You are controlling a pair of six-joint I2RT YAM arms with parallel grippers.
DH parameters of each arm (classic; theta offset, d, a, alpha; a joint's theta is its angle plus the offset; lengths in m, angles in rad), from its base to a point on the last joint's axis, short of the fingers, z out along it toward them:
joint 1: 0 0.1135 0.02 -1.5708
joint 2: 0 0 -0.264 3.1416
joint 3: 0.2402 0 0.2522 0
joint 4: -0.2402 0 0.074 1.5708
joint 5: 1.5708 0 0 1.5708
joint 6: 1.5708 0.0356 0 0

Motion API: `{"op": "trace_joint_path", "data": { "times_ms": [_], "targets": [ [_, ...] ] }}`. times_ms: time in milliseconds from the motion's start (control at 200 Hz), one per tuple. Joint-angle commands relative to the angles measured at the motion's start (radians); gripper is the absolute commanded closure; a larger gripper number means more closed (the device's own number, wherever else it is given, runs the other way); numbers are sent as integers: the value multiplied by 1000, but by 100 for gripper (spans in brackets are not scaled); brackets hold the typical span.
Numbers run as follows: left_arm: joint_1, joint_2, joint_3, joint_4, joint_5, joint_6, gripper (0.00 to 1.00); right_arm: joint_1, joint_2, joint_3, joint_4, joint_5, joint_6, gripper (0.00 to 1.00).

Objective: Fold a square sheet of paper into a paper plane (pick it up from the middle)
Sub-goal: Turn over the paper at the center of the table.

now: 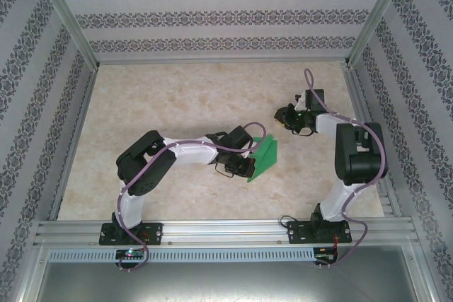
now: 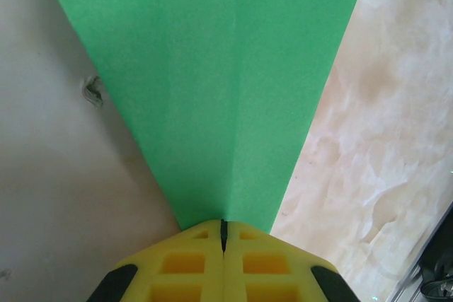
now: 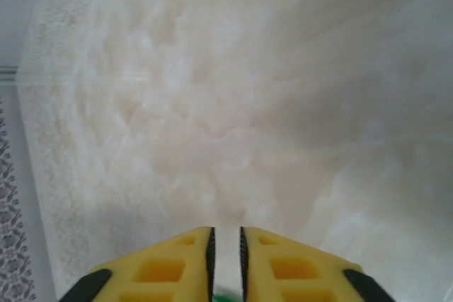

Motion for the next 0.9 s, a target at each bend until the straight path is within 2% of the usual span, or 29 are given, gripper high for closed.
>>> {"op": "trace_joint_path", "data": {
  "times_ms": [0,190,350,699,894],
  "targets": [
    [-13,35,13,-87,-4,13,91,4,-99,-65,-109,-61,-77,76],
    [-13,7,66,-70,-16,4,82,47,-217,-200,-156,-95,-96,67],
    [-12,-31,93,-75,-30,11,72,83,-220,-252,-131,-97,-91,63],
    [17,-98,107,-185,-210,60,54,109,-223,-283,-118,-70,-92,59],
    [39,-52,121,-107,-146,28,52,108,-240,-301,-104,-72,-84,57]
  ]
}}
